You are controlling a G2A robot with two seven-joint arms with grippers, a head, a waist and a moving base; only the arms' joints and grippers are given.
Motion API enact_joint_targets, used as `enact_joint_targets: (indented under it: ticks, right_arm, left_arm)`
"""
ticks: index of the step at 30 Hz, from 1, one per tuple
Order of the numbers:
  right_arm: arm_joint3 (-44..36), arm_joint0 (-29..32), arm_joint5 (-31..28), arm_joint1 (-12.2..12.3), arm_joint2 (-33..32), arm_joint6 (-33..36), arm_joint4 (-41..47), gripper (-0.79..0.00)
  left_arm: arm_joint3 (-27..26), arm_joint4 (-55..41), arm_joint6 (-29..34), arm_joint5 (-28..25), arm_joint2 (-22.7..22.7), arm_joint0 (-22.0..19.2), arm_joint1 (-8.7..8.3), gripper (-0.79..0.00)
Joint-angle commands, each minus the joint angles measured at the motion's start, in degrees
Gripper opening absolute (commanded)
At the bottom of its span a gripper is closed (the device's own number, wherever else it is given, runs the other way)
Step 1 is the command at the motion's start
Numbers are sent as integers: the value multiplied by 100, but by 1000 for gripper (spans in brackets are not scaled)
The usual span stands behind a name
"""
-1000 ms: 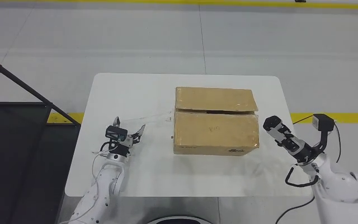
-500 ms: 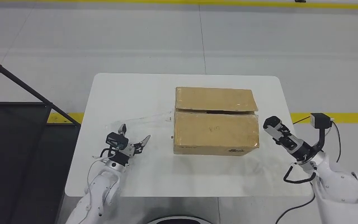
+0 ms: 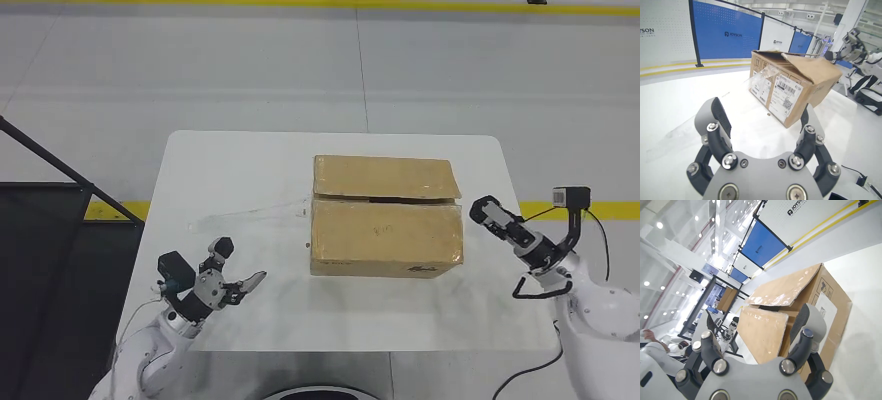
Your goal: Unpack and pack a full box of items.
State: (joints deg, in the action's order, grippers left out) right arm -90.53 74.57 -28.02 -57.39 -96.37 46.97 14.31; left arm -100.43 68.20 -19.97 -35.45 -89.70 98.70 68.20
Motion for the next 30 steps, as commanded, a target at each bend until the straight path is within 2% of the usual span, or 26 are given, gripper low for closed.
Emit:
enact_joint_targets:
  ticks: [1, 7, 13, 22, 26, 30]
  right_arm:
    - [250, -215, -20, 17, 63, 436, 292, 0]
    - [887, -741, 42, 38, 315, 999, 473, 0]
    - [1210, -999, 6, 37, 550, 1330, 655, 0]
    - [1584, -1156, -384, 53, 541, 2545, 2207, 0]
    - [1319, -1040, -209, 85, 476, 2721, 2631, 0]
    - [684, -714, 64, 142, 319, 2996, 3031, 0]
  left_arm:
    - [-3, -105, -12, -35, 4, 15, -1, 0]
    - [-45, -201, -89, -232, 32, 5, -13, 0]
    - [-24, -278, -240, -491, 22, -5, -31, 0]
    - [-54, -298, -374, -590, 82, -23, -40, 0]
    - [1, -320, -530, -657, 148, -31, -38, 0]
    - [84, -542, -653, -742, 239, -56, -27, 0]
